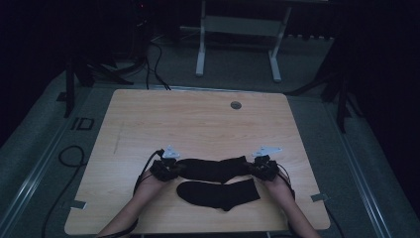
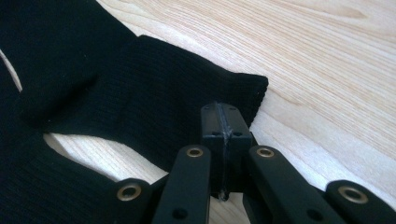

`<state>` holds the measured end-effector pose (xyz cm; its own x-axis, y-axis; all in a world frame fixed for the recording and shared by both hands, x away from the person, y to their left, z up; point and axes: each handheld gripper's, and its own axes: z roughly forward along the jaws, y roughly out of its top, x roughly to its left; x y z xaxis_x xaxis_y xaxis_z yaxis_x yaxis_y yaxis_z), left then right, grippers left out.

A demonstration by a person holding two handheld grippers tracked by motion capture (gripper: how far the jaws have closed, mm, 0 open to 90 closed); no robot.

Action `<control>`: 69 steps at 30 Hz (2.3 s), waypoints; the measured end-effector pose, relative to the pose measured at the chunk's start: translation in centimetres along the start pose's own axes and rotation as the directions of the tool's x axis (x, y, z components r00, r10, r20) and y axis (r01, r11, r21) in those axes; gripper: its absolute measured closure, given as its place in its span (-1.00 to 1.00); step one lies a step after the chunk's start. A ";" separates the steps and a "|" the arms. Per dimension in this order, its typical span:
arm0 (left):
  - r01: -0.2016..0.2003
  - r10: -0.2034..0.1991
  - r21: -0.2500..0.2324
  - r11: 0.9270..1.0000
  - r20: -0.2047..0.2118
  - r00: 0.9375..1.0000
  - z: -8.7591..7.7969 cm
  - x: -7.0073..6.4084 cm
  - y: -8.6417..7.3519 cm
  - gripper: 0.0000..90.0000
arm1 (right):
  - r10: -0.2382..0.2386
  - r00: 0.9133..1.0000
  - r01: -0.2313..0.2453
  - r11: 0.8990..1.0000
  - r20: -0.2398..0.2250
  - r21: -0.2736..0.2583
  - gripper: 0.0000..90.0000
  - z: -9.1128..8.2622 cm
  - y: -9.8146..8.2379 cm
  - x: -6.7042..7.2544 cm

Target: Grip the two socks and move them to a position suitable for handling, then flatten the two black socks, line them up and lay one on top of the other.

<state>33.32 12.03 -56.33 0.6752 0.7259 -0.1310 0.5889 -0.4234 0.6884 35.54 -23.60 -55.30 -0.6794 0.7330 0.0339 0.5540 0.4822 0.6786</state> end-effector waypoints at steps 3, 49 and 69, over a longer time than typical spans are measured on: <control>-0.004 0.004 -0.007 1.000 -0.016 1.000 0.1 0.2 0.1 0.92 | 0.009 1.000 -0.009 1.000 0.014 0.001 0.99 -0.2 -0.2 -0.4; 0.076 -0.073 -0.025 0.997 0.120 0.990 -4.3 -2.5 -4.4 0.09 | 0.066 0.996 -0.070 0.995 -0.062 -0.067 0.05 -5.9 -4.1 1.7; 0.038 -0.037 -0.008 0.999 0.096 0.995 -3.4 -3.4 -5.0 0.89 | 0.037 0.999 -0.036 0.999 -0.024 0.028 0.74 -4.3 -5.2 3.0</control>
<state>26.59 13.47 -56.88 0.6925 0.6855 -0.2245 0.6106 -0.3913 0.6886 28.59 -25.95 -55.55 -0.6697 0.7387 0.0762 0.5916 0.4686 0.6561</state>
